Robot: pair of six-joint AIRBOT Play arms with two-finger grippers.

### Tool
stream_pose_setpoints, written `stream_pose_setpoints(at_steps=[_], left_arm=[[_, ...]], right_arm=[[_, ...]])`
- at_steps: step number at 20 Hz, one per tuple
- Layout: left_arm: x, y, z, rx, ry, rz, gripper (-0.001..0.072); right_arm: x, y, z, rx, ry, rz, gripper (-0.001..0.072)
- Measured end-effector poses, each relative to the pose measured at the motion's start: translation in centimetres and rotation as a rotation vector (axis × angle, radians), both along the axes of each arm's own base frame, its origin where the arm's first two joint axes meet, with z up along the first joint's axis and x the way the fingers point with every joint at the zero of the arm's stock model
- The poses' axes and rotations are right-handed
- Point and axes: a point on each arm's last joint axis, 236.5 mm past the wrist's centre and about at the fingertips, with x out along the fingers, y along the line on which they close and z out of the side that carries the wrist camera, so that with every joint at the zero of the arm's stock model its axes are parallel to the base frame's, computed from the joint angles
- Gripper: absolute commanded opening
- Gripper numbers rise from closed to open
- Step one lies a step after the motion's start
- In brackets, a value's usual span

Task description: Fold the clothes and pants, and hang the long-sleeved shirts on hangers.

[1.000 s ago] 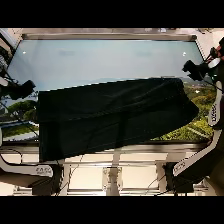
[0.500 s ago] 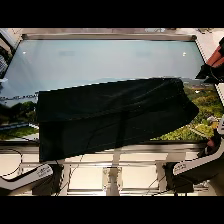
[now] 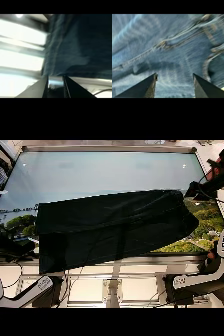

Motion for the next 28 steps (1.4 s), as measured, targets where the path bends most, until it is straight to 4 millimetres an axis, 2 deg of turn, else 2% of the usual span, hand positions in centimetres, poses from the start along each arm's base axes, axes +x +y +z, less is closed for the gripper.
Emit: stream_pose_setpoints(at_steps=[1, 4, 5, 9, 15, 24, 28], left_arm=[[-0.6, 0.0, -0.1, 0.003, 0.021, 0.0, 0.0296], [-1.9, 0.4, -0.2, 0.026, 0.074, -0.002, 0.0319], [-2.2, 0.5, -0.2, 0.031, 0.085, -0.006, 0.0359], [-3.8, -0.1, -0.9, 0.016, 0.137, -0.017, 0.0359], [-5.3, -1.3, -2.8, -0.007, 0.16, -0.027, 0.0359], [-3.3, -1.3, -4.4, 0.012, 0.059, -0.004, 0.0357], [-2.9, -1.9, -5.1, -0.001, 0.034, 0.013, 0.0342]], right_arm=[[-0.3, 0.8, -0.7, 0.007, 0.021, 0.015, 0.048], [-1.2, 2.4, -2.6, 0.019, 0.072, 0.047, 0.048], [-1.4, 2.8, -3.0, 0.021, 0.084, 0.053, 0.048], [-2.0, 3.3, -3.7, 0.022, 0.107, 0.065, 0.048], [-2.3, 3.5, -2.7, 0.014, 0.088, 0.07, 0.048], [-2.8, 3.6, 0.3, -0.006, 0.018, 0.071, 0.048], [-3.1, 3.7, 1.6, -0.015, -0.011, 0.071, 0.048]])
